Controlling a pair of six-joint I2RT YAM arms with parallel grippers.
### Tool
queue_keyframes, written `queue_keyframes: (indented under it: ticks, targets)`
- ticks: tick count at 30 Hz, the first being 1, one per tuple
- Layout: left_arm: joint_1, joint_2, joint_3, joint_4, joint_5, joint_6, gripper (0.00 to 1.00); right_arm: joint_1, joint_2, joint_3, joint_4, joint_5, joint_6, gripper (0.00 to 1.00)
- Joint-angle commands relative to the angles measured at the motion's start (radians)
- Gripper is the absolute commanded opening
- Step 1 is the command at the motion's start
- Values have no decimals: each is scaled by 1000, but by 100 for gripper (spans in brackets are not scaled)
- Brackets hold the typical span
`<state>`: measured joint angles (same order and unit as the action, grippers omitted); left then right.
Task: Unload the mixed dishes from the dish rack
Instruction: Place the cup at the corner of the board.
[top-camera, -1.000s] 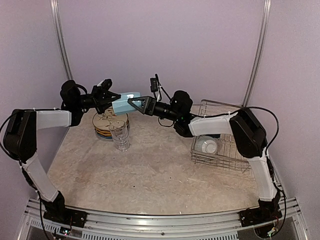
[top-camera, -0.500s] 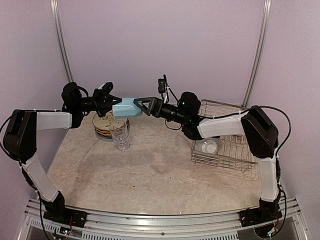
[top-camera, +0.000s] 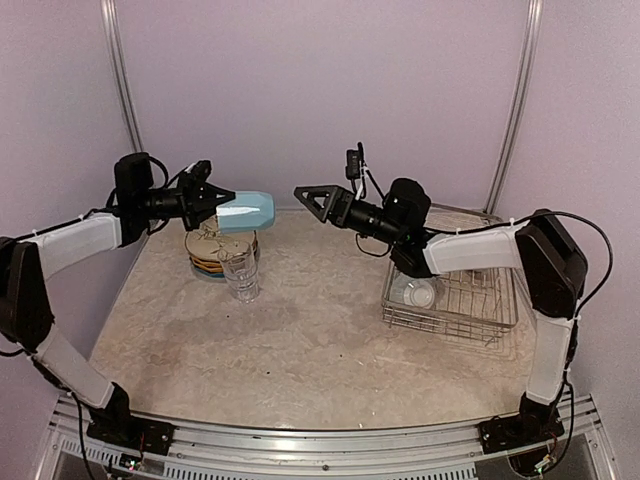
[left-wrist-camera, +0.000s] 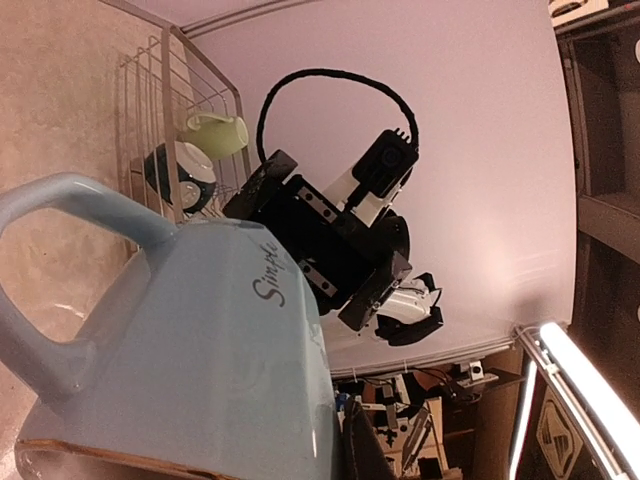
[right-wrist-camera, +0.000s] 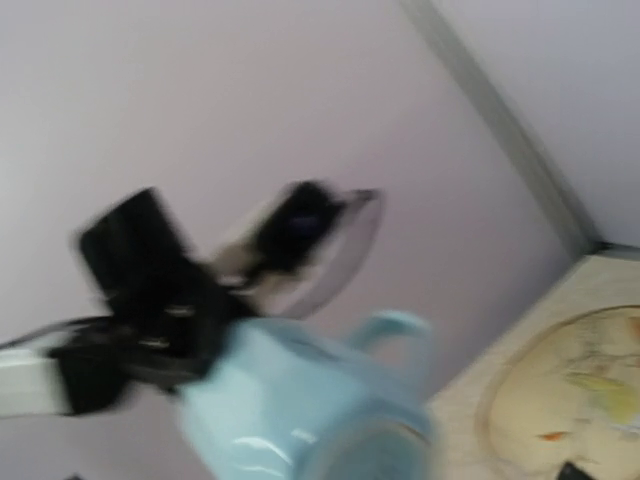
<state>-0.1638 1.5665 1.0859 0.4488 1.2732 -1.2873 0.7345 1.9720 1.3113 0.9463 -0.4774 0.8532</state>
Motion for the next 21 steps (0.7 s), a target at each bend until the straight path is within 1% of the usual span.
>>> queue_keyframes:
  ticks: [1, 3, 5, 10, 14, 17, 21]
  targets:
    - [16, -204, 158, -754, -288, 542, 0, -43, -94, -28, -172, 104, -107, 100]
    - [23, -252, 194, -949, -424, 648, 0, -49, -122, -21, -282, 160, -162, 100]
    - [27, -297, 198, -1074, -532, 715, 0, -57, -153, -7, -387, 223, -211, 100]
    - [27, -384, 149, -1285, -770, 821, 0, -67, -196, 62, -651, 388, -334, 100]
    - [26, -386, 120, -1372, -884, 875, 0, -70, -222, 121, -824, 547, -413, 100]
    - [23, -336, 116, -1387, -954, 877, 0, -75, -241, 143, -921, 637, -447, 100]
    - [12, -217, 143, -1395, -1026, 853, 0, -86, -269, 140, -980, 686, -456, 100]
